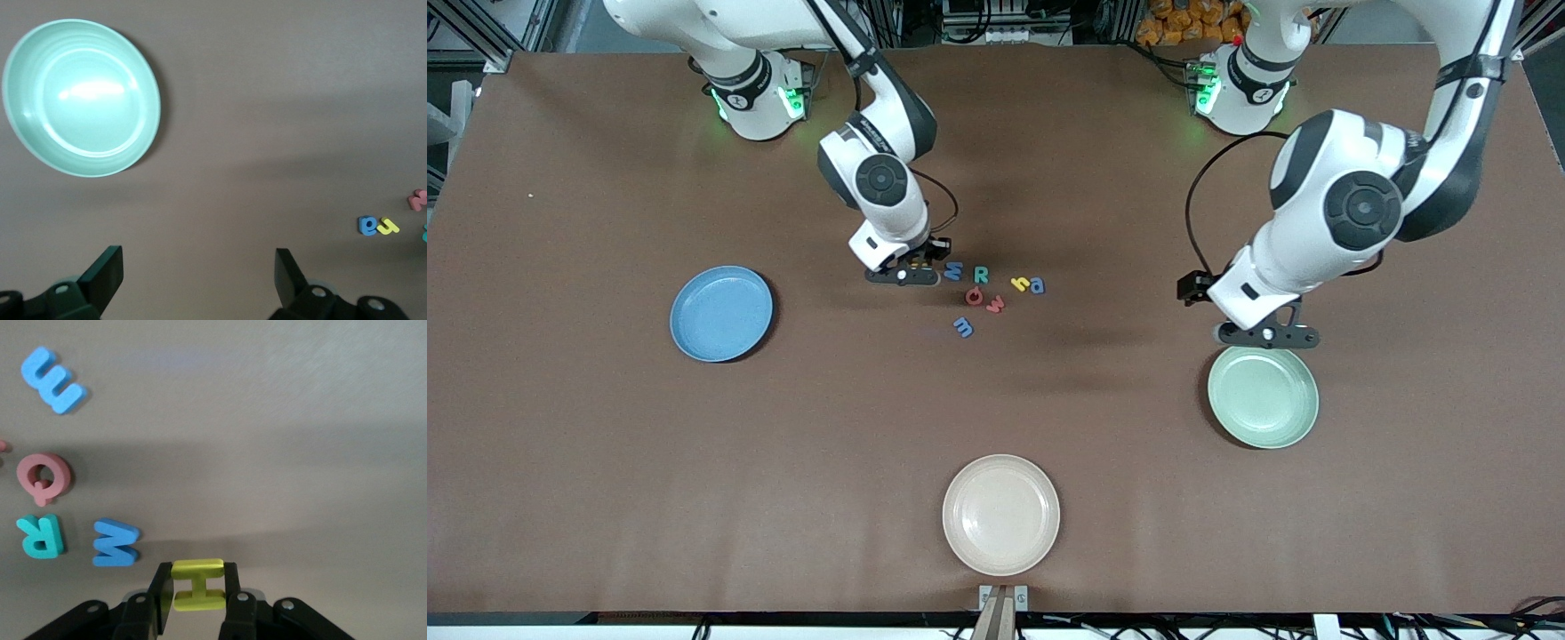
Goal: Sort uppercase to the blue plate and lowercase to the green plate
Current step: 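Carry the H to the blue plate while the left gripper approaches letters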
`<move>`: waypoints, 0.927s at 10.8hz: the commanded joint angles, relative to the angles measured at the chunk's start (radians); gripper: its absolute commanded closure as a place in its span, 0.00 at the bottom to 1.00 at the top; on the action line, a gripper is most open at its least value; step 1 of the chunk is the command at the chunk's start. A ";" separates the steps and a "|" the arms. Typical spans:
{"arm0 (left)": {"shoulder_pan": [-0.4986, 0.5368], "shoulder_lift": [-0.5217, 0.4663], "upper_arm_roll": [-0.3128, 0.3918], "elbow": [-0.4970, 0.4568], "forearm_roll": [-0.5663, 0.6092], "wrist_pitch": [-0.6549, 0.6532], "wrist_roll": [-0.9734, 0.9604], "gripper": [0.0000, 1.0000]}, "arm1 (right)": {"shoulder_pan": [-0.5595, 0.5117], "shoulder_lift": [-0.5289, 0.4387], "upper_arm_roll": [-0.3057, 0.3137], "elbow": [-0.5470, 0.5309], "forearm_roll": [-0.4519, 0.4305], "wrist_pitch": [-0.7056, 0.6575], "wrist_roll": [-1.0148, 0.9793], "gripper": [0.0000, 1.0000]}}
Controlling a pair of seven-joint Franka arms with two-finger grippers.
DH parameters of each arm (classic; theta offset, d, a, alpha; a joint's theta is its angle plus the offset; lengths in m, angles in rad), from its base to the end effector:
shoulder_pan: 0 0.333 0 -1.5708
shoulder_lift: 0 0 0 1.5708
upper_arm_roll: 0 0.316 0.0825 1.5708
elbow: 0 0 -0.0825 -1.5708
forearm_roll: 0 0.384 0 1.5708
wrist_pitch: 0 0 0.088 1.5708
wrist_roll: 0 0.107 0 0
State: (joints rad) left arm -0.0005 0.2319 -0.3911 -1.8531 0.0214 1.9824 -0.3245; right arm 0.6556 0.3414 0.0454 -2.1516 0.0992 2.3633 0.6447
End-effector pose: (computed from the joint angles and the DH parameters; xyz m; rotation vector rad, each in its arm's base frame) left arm 0.5625 -0.2184 0.3990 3.1008 -0.1098 -0.1608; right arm 0.4231 0.3588 0.2297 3.1145 -0.0320 -0.2364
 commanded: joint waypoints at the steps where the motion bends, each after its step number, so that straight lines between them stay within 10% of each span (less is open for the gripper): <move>1: -0.056 0.010 -0.009 -0.069 -0.006 0.079 -0.162 0.00 | -0.053 -0.041 -0.010 -0.010 0.005 -0.051 -0.129 0.78; 4: -0.124 0.056 -0.012 -0.063 0.075 0.085 -0.194 0.00 | -0.085 -0.068 -0.097 -0.007 -0.027 -0.114 -0.308 0.77; 10: -0.144 0.096 -0.018 0.006 0.090 0.085 0.380 0.00 | -0.108 -0.061 -0.372 -0.004 -0.068 -0.151 -0.787 0.78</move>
State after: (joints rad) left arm -0.1433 0.3094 -0.4069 -1.8893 0.0879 2.0684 -0.0942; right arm 0.5527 0.2909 -0.2914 -2.1468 0.0466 2.2164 -0.0620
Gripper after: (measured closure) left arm 0.000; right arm 0.648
